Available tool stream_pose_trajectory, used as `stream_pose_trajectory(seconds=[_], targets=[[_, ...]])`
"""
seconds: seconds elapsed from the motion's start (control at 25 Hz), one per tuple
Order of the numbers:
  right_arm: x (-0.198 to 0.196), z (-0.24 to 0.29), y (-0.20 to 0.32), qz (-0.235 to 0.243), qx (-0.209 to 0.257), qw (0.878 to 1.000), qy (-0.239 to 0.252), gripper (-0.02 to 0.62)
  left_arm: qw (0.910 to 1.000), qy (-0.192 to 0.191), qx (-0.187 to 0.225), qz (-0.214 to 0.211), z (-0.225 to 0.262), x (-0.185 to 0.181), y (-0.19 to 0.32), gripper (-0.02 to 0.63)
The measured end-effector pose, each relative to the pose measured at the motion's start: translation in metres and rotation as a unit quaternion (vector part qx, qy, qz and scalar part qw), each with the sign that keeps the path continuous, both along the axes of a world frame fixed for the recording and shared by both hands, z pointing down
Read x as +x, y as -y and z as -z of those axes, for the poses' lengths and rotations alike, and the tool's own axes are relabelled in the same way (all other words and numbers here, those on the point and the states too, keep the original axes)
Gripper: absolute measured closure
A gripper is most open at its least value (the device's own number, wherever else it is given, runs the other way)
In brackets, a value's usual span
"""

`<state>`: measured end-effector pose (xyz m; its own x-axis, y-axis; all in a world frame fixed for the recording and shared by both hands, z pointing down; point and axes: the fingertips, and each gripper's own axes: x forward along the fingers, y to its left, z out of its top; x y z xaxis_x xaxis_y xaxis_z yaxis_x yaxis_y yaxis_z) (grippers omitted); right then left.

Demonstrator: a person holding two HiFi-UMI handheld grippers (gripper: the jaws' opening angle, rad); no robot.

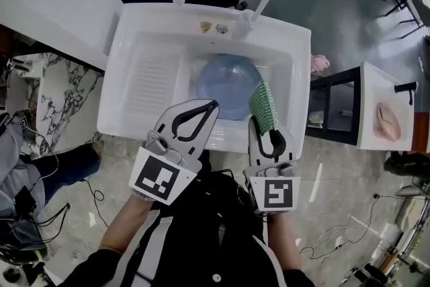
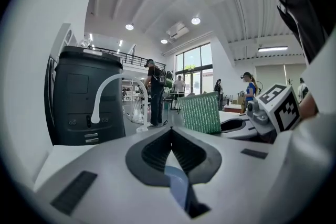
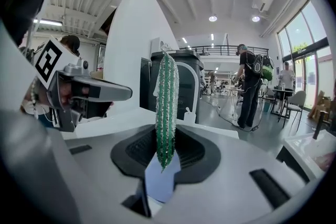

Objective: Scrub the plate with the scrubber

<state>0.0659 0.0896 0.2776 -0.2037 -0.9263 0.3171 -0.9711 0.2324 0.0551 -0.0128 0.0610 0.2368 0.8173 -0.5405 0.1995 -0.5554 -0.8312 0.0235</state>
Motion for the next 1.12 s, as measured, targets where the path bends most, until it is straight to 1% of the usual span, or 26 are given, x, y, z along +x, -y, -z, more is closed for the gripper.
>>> stream_pose_trajectory(seconds=[0.12,0.28,0.44,0.52,0.64,0.72,0.88,0.96,1.12], targets=[[0.002,-0.006,0.019,-0.012,-0.014,1.0,0.0,0.503,0.9999,0.002,-0.014,-0.003,-0.008,-0.001,0.021,0.606],[0.002,-0.01,0.04,-0.01,-0.008,1.0,-0.004,0.503,0.9997,0.002,-0.019,-0.016,-0.015,0.003,0.042,0.606],[0.001,-0.016,0.053,-0.029,-0.033,0.999,0.003,0.503,0.999,-0.003,-0.039,-0.021,-0.025,0.004,0.057,0.606],[-0.001,-0.021,0.058,-0.03,-0.042,0.999,0.004,0.503,0.9987,-0.001,-0.044,-0.025,-0.03,0.003,0.064,0.606],[-0.003,-0.03,0.059,-0.03,-0.058,0.998,0.003,0.503,0.9978,0.003,-0.059,-0.031,-0.041,0.001,0.066,0.606],[-0.001,-0.033,0.059,-0.032,-0.056,0.998,-0.003,0.503,0.9971,0.009,-0.067,-0.034,-0.049,0.0,0.068,0.606],[0.001,-0.043,0.058,-0.035,-0.058,0.998,-0.008,0.503,0.9971,0.017,-0.065,-0.035,-0.058,-0.002,0.074,0.606],[0.001,-0.049,0.057,-0.036,-0.067,0.997,-0.005,0.503,0.9966,0.023,-0.071,-0.035,-0.063,-0.003,0.074,0.606],[0.006,-0.055,0.061,-0.042,-0.09,0.995,-0.004,0.503,0.9947,0.025,-0.095,-0.031,-0.074,-0.002,0.074,0.606]])
